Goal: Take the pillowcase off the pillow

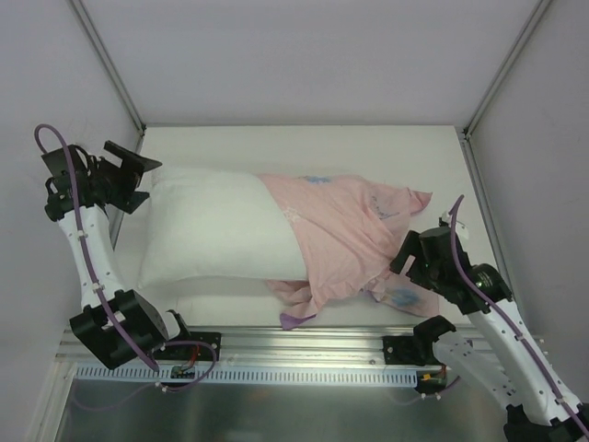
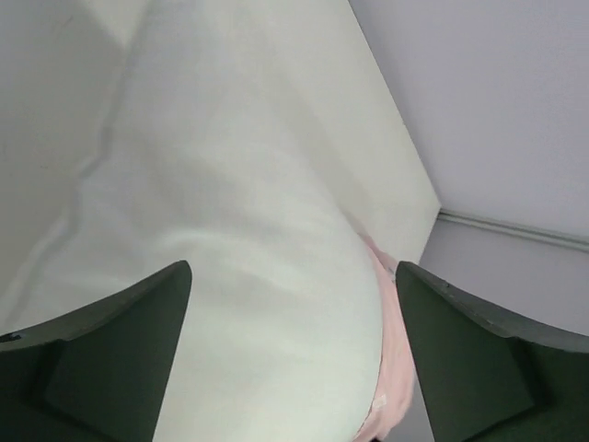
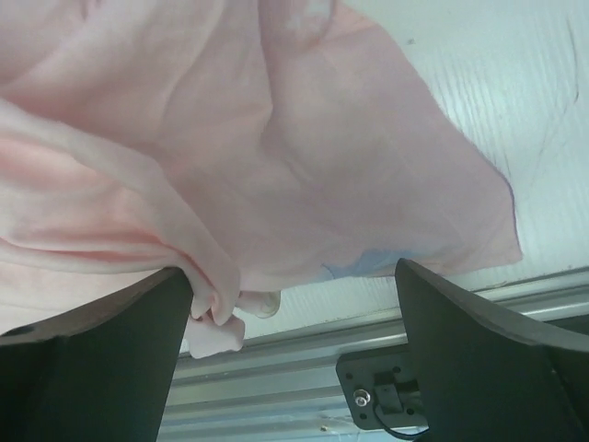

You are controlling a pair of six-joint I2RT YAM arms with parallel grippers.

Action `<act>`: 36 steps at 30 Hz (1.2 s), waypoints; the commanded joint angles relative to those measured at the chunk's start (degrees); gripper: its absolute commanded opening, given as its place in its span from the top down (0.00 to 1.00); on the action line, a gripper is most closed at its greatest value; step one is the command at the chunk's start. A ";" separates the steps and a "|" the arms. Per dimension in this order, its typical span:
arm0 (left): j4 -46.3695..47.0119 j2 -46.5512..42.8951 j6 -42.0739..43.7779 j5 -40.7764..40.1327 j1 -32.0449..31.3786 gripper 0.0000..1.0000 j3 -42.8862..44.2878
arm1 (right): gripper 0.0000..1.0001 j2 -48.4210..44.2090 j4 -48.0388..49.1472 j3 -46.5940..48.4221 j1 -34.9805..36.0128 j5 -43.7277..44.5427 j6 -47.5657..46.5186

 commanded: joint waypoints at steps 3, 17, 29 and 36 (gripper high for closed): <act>-0.59 -3.63 11.25 -9.48 -9.72 0.01 9.97 | 0.01 4.23 1.79 10.94 0.35 3.46 -7.23; -9.73 9.53 14.08 -37.70 -42.07 0.01 14.92 | 0.00 22.69 10.07 25.79 0.26 -0.59 -12.24; -6.41 14.11 5.28 -31.33 -43.75 0.35 0.69 | 0.00 43.95 10.68 44.42 1.84 -6.82 -17.08; -2.62 11.41 6.16 -24.88 -44.72 1.00 -6.70 | 0.01 61.54 4.00 64.02 10.80 -4.63 -22.79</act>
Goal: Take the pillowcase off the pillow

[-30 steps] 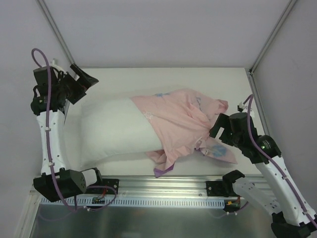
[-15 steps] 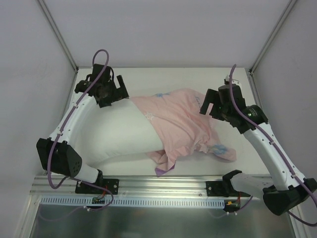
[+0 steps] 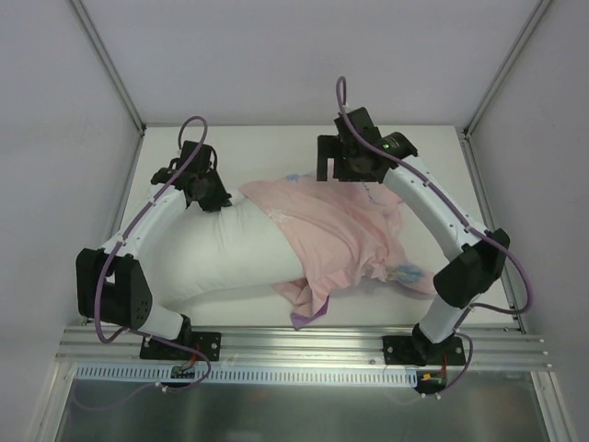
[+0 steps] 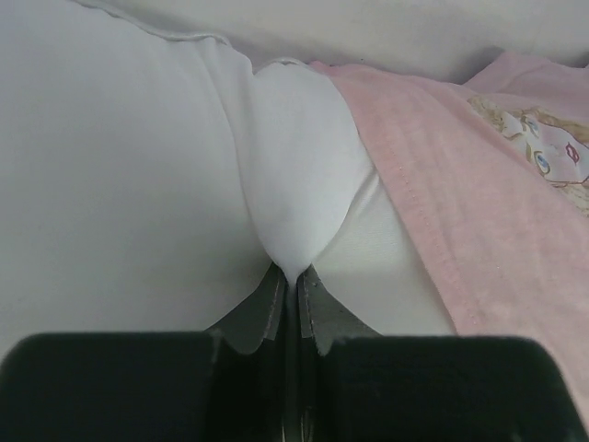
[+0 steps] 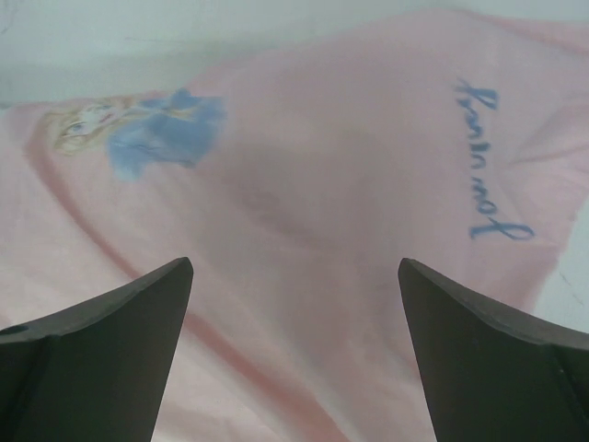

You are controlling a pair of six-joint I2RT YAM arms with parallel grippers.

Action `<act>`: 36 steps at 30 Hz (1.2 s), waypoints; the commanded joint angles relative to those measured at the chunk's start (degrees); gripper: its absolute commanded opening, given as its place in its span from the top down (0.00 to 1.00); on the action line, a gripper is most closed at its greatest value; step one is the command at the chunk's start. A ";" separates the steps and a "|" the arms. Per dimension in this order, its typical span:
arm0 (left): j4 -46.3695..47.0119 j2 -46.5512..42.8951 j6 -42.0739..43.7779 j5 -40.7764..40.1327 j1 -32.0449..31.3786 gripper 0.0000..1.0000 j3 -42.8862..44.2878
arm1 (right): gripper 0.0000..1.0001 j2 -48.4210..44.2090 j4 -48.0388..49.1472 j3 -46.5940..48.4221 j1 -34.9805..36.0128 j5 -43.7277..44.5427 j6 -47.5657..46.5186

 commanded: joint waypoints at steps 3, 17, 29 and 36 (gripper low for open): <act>0.06 -6.68 -0.30 7.59 -1.64 1.00 -10.43 | 0.01 6.75 -4.42 12.14 6.12 -0.76 -6.06; 3.84 -17.34 -0.31 10.05 -1.64 1.00 -14.85 | 0.96 14.42 -6.18 13.13 6.21 -2.01 -5.72; 1.74 -20.51 1.28 11.01 1.43 1.00 -8.27 | 0.99 -14.83 2.17 -6.21 -13.29 0.82 -0.97; -0.81 -18.14 1.28 15.76 13.03 1.00 3.07 | 0.99 -24.86 2.25 -11.84 -22.61 1.96 0.70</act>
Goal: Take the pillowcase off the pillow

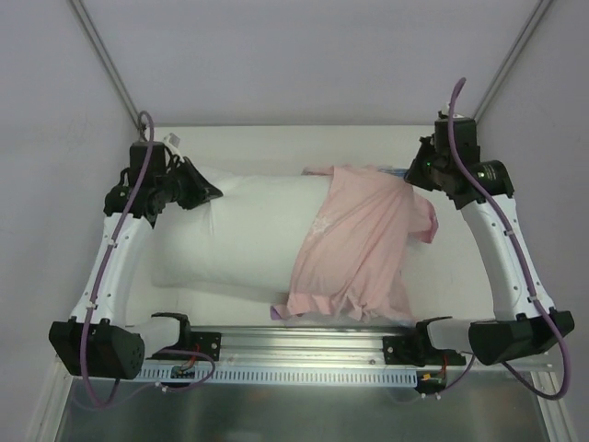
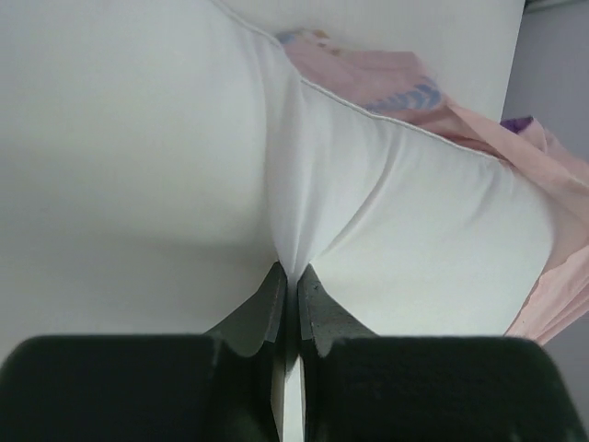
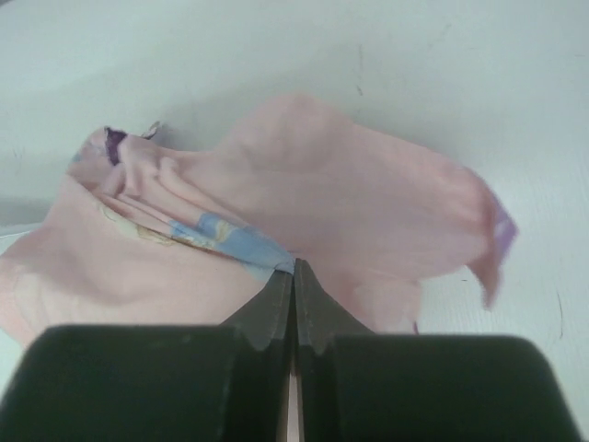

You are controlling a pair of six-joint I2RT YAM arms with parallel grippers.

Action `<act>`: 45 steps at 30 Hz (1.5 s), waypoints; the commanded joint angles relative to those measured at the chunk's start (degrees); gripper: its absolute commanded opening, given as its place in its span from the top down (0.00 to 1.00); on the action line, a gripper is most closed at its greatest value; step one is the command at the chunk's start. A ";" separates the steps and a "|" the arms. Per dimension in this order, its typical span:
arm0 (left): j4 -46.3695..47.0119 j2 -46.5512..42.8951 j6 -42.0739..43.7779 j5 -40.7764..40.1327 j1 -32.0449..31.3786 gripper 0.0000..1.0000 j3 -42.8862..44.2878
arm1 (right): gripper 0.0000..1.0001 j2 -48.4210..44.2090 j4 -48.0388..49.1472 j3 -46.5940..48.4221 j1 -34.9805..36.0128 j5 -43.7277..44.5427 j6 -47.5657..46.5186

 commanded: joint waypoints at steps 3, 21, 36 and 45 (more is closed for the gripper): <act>-1.65 1.87 0.31 0.01 10.79 1.00 10.20 | 0.99 -7.09 2.74 -2.19 -8.91 5.39 1.54; -0.94 8.38 -2.33 -0.95 12.46 1.00 11.79 | 0.04 -8.66 7.56 -14.99 -10.06 -14.18 -1.10; -0.24 11.37 -3.12 -2.01 12.29 1.00 12.49 | 0.04 -22.67 16.18 -44.99 27.37 -4.05 8.74; -0.24 10.49 -2.59 -1.83 12.37 1.00 11.79 | 0.11 -10.10 21.98 -45.53 32.22 -0.08 6.55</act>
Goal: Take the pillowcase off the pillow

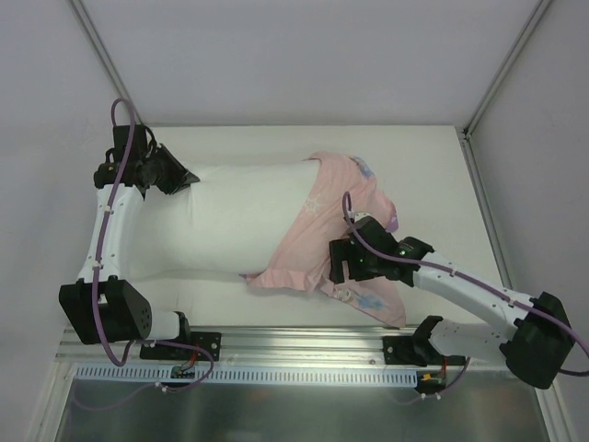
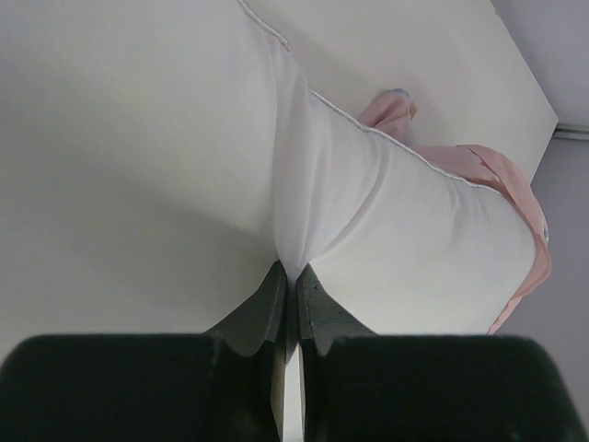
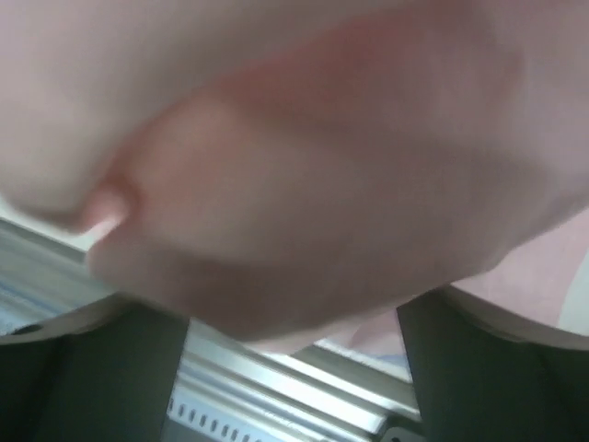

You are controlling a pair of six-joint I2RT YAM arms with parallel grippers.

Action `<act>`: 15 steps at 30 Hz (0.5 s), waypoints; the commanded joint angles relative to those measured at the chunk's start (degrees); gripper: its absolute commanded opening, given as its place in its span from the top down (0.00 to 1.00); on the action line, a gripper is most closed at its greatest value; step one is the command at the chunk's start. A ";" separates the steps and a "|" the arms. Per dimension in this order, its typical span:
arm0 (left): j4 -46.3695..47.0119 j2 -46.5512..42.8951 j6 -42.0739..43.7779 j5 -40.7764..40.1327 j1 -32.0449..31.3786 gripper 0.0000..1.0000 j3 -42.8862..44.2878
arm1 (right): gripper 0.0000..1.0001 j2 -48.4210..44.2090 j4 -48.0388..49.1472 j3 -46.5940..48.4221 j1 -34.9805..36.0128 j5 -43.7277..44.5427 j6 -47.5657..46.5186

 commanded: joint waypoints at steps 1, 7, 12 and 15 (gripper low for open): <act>3.41 -1.88 -0.93 -0.24 0.27 1.00 1.06 | 0.21 4.31 3.67 1.21 -0.26 4.25 0.51; 3.41 -3.55 -0.84 -2.18 2.54 1.00 2.54 | 0.99 0.29 -5.11 2.97 -13.60 9.87 -0.18; 3.23 -3.99 -2.78 0.81 8.43 1.00 3.87 | 0.99 -9.47 -16.08 9.10 -28.72 14.44 -3.69; 3.32 -4.26 -3.13 1.87 10.63 1.00 5.27 | 0.99 -12.02 -19.43 15.87 -37.33 14.97 -5.89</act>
